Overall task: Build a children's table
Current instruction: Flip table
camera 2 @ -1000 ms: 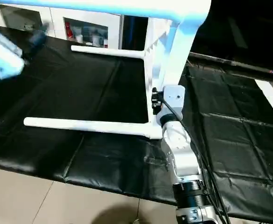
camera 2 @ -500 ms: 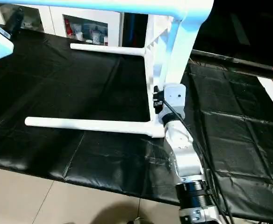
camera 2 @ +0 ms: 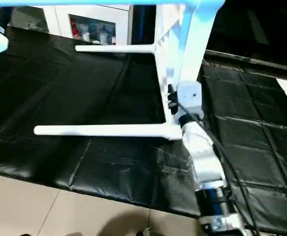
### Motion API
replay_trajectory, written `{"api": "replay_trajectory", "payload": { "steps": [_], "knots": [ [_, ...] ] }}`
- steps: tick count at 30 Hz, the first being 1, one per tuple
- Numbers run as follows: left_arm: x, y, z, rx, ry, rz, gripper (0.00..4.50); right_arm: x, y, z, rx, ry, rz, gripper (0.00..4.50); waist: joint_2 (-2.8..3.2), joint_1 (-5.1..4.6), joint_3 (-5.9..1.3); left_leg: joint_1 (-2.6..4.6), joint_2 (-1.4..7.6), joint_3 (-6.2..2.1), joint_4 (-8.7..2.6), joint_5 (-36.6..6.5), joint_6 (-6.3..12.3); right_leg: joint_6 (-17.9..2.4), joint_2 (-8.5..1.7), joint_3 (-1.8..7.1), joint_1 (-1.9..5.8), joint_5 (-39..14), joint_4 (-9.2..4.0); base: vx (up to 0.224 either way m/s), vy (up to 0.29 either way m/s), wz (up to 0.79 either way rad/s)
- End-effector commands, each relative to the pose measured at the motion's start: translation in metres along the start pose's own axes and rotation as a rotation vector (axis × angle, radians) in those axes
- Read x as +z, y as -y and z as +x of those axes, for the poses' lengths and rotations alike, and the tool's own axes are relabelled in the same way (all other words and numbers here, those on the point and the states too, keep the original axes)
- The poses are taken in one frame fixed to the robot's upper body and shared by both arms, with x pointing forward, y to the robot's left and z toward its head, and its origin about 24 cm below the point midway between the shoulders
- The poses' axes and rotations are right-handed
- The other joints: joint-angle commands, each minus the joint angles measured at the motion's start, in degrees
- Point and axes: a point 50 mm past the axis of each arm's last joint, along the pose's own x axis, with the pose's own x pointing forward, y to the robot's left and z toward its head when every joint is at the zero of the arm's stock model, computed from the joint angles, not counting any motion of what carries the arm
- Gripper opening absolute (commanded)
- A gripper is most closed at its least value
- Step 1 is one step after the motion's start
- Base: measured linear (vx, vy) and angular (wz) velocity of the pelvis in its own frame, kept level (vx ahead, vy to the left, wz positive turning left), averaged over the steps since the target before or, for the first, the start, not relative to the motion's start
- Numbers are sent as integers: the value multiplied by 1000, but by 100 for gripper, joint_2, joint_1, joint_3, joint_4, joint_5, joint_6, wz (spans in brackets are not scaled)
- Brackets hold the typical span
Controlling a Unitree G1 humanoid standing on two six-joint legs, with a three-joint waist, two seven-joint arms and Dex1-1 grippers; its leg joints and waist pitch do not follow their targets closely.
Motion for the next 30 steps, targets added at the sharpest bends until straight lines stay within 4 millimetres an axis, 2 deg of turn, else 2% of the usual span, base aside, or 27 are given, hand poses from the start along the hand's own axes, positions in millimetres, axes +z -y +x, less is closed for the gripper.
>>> {"api": "replay_trajectory", "payload": {
  "steps": [1,2,4,5,6,7,8,9,10,11,12,13,14,16,17,18,20,22,24,26,27,30],
  "knots": [
    [2,11,-3,-52,-1,-32,275,43,2,6,60,202,-198,193,18,25,-438,-39,143,9,-386,-43,-168,-707,-388,255,444,-251,-292,0,0,0],
    [2,13,-5,-57,-4,-42,263,47,5,8,60,216,-212,193,26,27,-445,-45,143,10,-378,22,-158,-718,-388,255,451,-141,-277,0,0,0],
    [-1,15,-9,-33,-41,-113,240,63,20,14,53,254,-235,193,-1,38,-454,-46,131,26,-362,104,-107,-760,-374,251,456,-9,-269,0,0,0],
    [-3,15,-11,-20,-56,-137,240,68,24,16,45,263,-228,193,-1,38,-454,-46,131,26,-362,104,-107,-760,-374,251,456,-9,-269,0,0,0],
    [-4,15,-12,-12,-65,-151,231,70,27,17,41,268,-222,193,-22,33,-453,-65,121,26,-360,132,-69,-768,-365,248,474,12,-263,0,0,0],
    [-7,15,-14,-5,-80,-168,220,74,30,19,41,279,-212,193,-49,46,-450,-59,123,39,-351,107,-31,-740,-375,254,461,-63,-281,0,0,0],
    [-7,15,-14,-5,-80,-168,220,74,30,19,41,279,-212,193,-31,50,-451,-63,125,33,-353,128,-6,-738,-380,249,463,-111,-278,0,0,0],
    [-14,14,-21,7,-127,-207,209,88,37,24,69,309,-181,193,-55,37,-451,-73,131,33,-350,126,20,-742,-379,244,464,-127,-273,0,0,0],
    [-14,14,-21,7,-127,-207,208,88,37,24,69,309,-181,193,-56,41,-456,-74,134,28,-350,132,23,-737,-386,244,473,-145,-269,0,0,0],
    [-18,14,-25,9,-153,-226,206,93,38,26,100,315,-156,193,-52,47,-448,-52,138,39,-349,87,50,-747,-383,242,441,-206,-280,0,0,0],
    [-26,16,-35,-1,-211,-258,202,107,39,28,179,345,-164,193,-63,27,-453,-80,145,25,-353,73,55,-772,-390,237,470,-236,-270,0,0,0],
    [-26,16,-35,-1,-211,-258,198,107,39,28,179,345,-164,193,-63,27,-453,-80,145,25,-353,73,55,-772,-390,237,470,-236,-270,0,0,0],
    [-32,18,-43,-12,-258,-298,197,117,40,30,253,356,-196,193,-78,26,-447,-75,142,30,-345,72,106,-786,-384,233,460,-276,-270,0,0,0],
    [-33,20,-45,-15,-273,-316,194,120,41,31,280,350,-209,193,-72,42,-438,-48,139,54,-340,38,176,-812,-371,235,422,-325,-297,0,0,0],
    [-35,22,-48,-26,-293,-346,188,123,42,32,321,331,-239,193,-95,55,-430,-56,143,53,-348,-10,191,-825,-385,234,429,-434,-303,0,0,0],
    [-36,23,-49,-30,-299,-356,188,124,42,32,332,324,-251,193,-82,69,-429,-40,154,52,-354,-42,183,-828,-391,232,418,-498,-311,0,0,0],
    [-37,26,-51,-43,-312,-380,182,128,44,33,345,317,-251,193,-71,88,-412,5,165,69,-356,-220,187,-815,-377,229,358,-722,-350,0,0,0],
    [-37,27,-51,-52,-316,-392,177,130,44,33,353,315,-242,193,-59,133,-417,36,180,74,-368,-320,141,-786,-379,235,334,-798,-357,0,0,0],
    [-37,31,-53,-66,-326,-419,173,133,45,33,380,304,-220,193,-79,151,-426,22,183,56,-384,-466,42,-701,-376,221,345,-984,-368,0,0,0],
    [-37,32,-53,-69,-330,-427,172,133,44,34,390,299,-206,193,-60,165,-425,32,184,52,-385,-598,-13,-636,-385,223,327,-1144,-386,0,0,0],
    [-37,33,-53,-73,-336,-440,171,132,44,34,400,290,-192,249,-55,169,-429,25,185,48,-388,-632,-42,-607,-388,226,330,-1179,-391,0,0,0],
    [-36,36,-53,-83,-340,-463,169,128,42,33,407,274,-175,269,-86,173,-434,16,182,39,-385,-704,-35,-571,-387,224,338,-1267,-396,0,0,0]
  ]
}}
